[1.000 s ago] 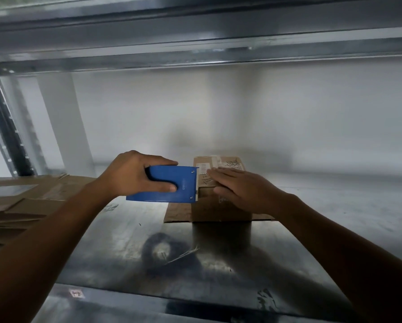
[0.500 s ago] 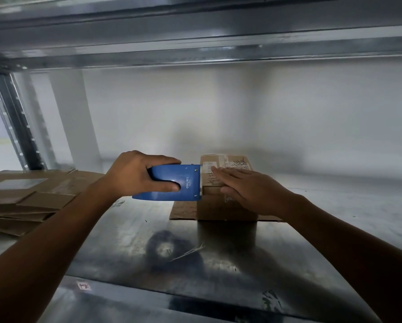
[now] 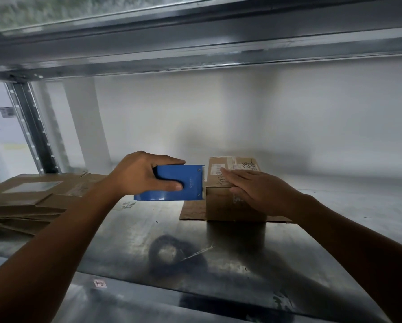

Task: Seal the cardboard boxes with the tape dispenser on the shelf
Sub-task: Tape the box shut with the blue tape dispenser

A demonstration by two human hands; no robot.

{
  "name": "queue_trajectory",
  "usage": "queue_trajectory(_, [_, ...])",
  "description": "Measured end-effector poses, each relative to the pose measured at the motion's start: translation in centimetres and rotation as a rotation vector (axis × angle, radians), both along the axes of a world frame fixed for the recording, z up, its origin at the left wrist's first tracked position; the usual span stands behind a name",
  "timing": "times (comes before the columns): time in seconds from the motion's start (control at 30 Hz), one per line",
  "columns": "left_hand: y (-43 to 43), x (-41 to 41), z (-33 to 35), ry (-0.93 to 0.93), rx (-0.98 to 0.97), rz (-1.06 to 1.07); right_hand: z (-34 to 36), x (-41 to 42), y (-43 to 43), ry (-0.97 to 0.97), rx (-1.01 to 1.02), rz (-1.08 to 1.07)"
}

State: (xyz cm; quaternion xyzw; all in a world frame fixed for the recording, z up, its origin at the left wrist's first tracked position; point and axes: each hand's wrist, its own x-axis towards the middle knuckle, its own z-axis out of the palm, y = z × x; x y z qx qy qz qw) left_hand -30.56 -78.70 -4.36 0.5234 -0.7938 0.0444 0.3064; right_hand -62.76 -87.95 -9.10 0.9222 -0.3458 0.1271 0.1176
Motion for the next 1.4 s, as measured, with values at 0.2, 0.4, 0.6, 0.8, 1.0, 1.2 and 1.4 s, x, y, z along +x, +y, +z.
queue_trajectory(0.2, [0.6,0.6,0.5,0.030,0.046,-0.027,0.2,-0.1,0.4,0.055,-0.032,0.046])
queue_trajectory(0.4, [1.4,1.9,0.5,0.013,0.062,0.024,0.7,0.3,0.3,0.047,0.047,0.010])
queue_trajectory(0.6, [0.9,0.7,0.2,-0.093,0.036,0.133,1.8,3.3,2.0,-0.007,0.021,-0.095])
queue_trajectory(0.8, [0.7,0.2,-0.3,-0.252,0.046,0.190,-0.5,5.1,1.9,0.026,-0.078,-0.207])
queue_trajectory(1.0, [-0.2,-0.9,-0.2,-0.386,-0.015,0.314,-0.5,5.1,1.1,0.059,-0.058,-0.135])
queue_trajectory(1.2, [-1.3,-2.7,0.3,-0.499,-0.051,0.420,-0.5,5.7,1.0,0.110,-0.095,-0.169])
queue_trajectory(1.4, [-1.9,-4.9,1.2,-0.646,-0.075,0.508,0.5,6.4,1.7,0.148,-0.072,-0.229])
